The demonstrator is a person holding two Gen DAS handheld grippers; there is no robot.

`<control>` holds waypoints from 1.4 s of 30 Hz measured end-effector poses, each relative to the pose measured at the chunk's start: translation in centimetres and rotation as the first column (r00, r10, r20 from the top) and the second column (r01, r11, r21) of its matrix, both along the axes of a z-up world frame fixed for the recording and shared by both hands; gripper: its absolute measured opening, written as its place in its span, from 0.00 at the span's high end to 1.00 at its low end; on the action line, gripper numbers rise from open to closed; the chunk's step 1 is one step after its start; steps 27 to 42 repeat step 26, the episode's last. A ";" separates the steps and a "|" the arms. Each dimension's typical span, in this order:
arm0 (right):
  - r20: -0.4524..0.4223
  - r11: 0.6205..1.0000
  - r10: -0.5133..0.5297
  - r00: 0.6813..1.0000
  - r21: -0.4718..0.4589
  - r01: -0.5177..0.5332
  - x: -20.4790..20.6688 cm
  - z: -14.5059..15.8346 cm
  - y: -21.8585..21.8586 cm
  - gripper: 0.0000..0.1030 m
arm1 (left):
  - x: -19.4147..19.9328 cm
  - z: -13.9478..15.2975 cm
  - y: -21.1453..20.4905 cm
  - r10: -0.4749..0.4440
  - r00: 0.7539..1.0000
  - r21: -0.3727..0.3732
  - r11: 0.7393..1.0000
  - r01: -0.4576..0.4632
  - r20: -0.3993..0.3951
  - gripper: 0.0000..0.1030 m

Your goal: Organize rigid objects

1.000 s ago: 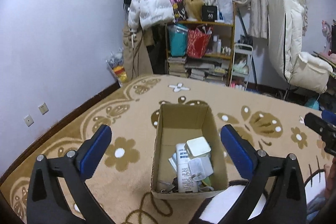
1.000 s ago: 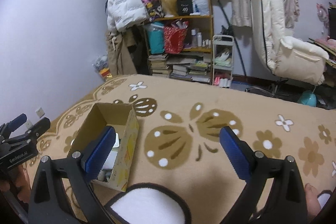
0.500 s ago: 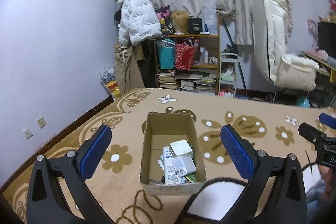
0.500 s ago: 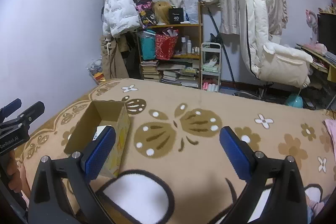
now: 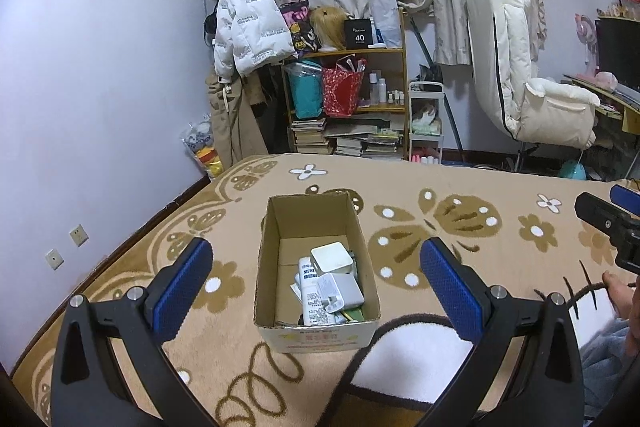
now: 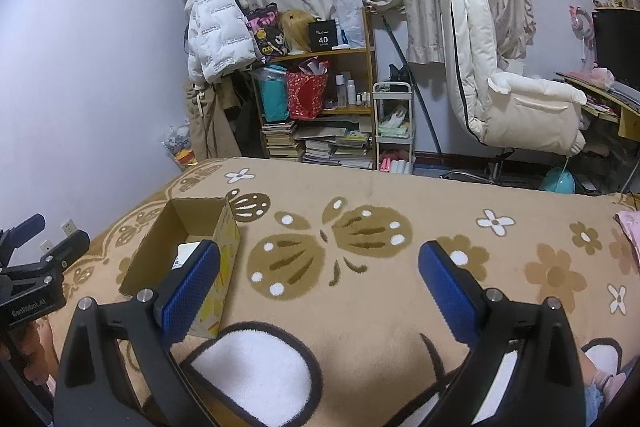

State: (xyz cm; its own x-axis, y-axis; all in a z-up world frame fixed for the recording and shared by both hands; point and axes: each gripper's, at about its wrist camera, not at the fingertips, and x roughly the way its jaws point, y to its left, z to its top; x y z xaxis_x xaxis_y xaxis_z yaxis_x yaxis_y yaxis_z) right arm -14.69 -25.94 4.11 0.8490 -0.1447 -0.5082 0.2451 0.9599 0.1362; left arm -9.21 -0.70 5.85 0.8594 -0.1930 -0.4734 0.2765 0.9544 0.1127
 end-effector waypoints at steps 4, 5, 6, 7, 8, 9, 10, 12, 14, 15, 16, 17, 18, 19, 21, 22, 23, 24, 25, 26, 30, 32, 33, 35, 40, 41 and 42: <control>-0.004 1.000 0.000 1.000 -0.003 0.000 0.0 0.0 0.2 0.00 | 0.1 -0.3 0.1 0.005 1.000 -0.001 1.000 -0.005 -0.016 0.00; -0.005 1.000 -0.001 1.000 -0.004 0.001 0.0 -0.1 0.2 0.00 | 0.2 -0.4 0.1 0.004 1.000 -0.002 1.000 -0.004 -0.021 0.00; -0.006 1.000 0.000 1.000 -0.003 0.000 0.1 -0.1 0.2 0.00 | 0.3 -0.5 0.1 0.002 1.000 -0.003 1.000 -0.003 -0.028 0.00; -0.007 1.000 0.000 1.000 0.000 0.000 0.0 -0.2 0.2 0.00 | 0.4 -0.6 0.1 0.003 1.000 -0.002 1.000 -0.003 -0.031 0.00; -0.006 1.000 0.002 1.000 0.004 -0.002 0.0 -0.2 0.1 0.00 | 0.5 -0.6 0.0 0.005 0.999 0.000 1.000 -0.005 -0.033 0.00; -0.007 1.000 0.002 1.000 0.003 -0.002 0.0 -0.2 0.1 0.00 | 0.5 -0.7 0.0 0.006 0.999 0.002 1.000 -0.006 -0.033 0.00; -0.008 1.000 0.002 1.000 0.004 -0.002 0.2 -0.3 0.0 0.00 | 0.6 -0.8 0.0 0.005 0.999 0.001 1.000 -0.005 -0.034 0.00; -0.011 1.000 0.003 1.000 0.002 -0.003 0.2 -0.3 0.0 0.00 | 0.6 -0.8 -0.1 -0.002 0.999 -0.001 1.000 0.002 -0.037 0.00; -0.014 1.000 0.003 1.000 0.001 -0.003 0.3 -0.4 0.0 0.00 | 0.7 -1.0 -0.2 -0.008 0.999 0.005 1.000 0.008 -0.038 0.00; -0.013 1.000 0.003 1.000 0.001 -0.003 0.3 -0.4 0.0 0.00 | 0.7 -1.1 -0.3 -0.005 0.999 0.010 1.000 0.005 -0.036 0.00; -0.015 1.000 -0.001 1.000 0.000 0.001 0.3 -0.5 0.1 0.00 | 0.7 -1.1 -0.4 -0.003 0.999 0.013 1.000 0.003 -0.036 0.00; -0.016 1.000 -0.003 1.000 0.001 0.003 0.4 -0.6 0.1 0.00 | 0.8 -1.2 -0.4 -0.004 0.999 0.013 1.000 0.004 -0.038 0.00; -0.017 1.000 -0.003 1.000 0.003 0.004 0.4 -0.6 0.0 0.00 | 0.8 -1.2 -0.4 -0.003 0.999 0.012 1.000 0.004 -0.039 0.00; -0.015 1.000 -0.003 1.000 0.003 0.003 0.5 -0.6 0.0 0.00 | 0.8 -1.3 -0.4 0.001 0.999 0.014 1.000 0.000 -0.039 0.00; -0.017 1.000 -0.002 1.000 0.001 0.002 0.5 -0.6 0.0 0.00 | 0.8 -1.4 -0.4 0.006 0.999 0.018 1.000 -0.005 -0.036 0.00; -0.016 1.000 -0.002 1.000 0.000 0.002 0.4 -0.6 0.0 0.00 | 0.8 -1.5 -0.4 0.010 0.999 0.021 1.000 -0.009 -0.037 0.00; -0.017 1.000 -0.003 1.000 0.000 0.003 0.5 -0.7 0.0 0.00 | 0.8 -1.5 -0.4 0.013 0.999 0.022 1.000 -0.013 -0.036 0.00; -0.017 1.000 -0.003 1.000 0.001 0.003 0.5 -0.6 0.0 0.00 | 0.8 -1.5 -0.3 0.020 0.999 0.022 1.000 -0.020 -0.036 0.00; -0.016 1.000 -0.002 1.000 0.002 0.002 0.4 -0.6 0.0 0.00 | 0.9 -1.5 -0.3 0.021 0.999 0.019 1.000 -0.020 -0.038 0.00; -0.016 1.000 -0.002 1.000 0.002 0.002 0.4 -0.6 0.0 0.00 | 0.9 -1.6 -0.2 0.019 0.999 0.014 1.000 -0.018 -0.041 0.00; -0.016 1.000 -0.002 1.000 0.002 0.002 0.4 -0.6 0.0 0.00 | 0.9 -1.6 -0.2 0.019 0.999 0.014 1.000 -0.018 -0.041 0.00; -0.016 1.000 -0.002 1.000 0.002 0.002 0.4 -0.6 0.0 0.00 | 0.9 -1.6 -0.2 0.019 0.999 0.014 1.000 -0.018 -0.041 0.00; -0.016 1.000 -0.002 1.000 0.002 0.002 0.4 -0.6 0.0 0.00 | 0.9 -1.6 -0.2 0.019 0.999 0.014 1.000 -0.018 -0.041 0.00; -0.016 1.000 -0.002 1.000 0.002 0.002 0.4 -0.6 0.0 0.00 | 0.9 -1.6 -0.2 0.019 0.999 0.014 1.000 -0.018 -0.041 0.00; -0.016 1.000 -0.002 1.000 0.002 0.002 0.4 -0.6 0.0 0.00 | 0.9 -1.6 -0.2 0.019 0.999 0.014 1.000 -0.018 -0.041 0.00; -0.016 1.000 -0.002 1.000 0.002 0.002 0.4 -0.6 0.0 0.00 | 0.9 -1.6 -0.2 0.019 0.999 0.014 1.000 -0.018 -0.041 0.00; -0.016 1.000 -0.002 1.000 0.002 0.002 0.4 -0.6 0.0 0.00 | 0.9 -1.6 -0.2 0.019 0.999 0.014 1.000 -0.018 -0.041 0.00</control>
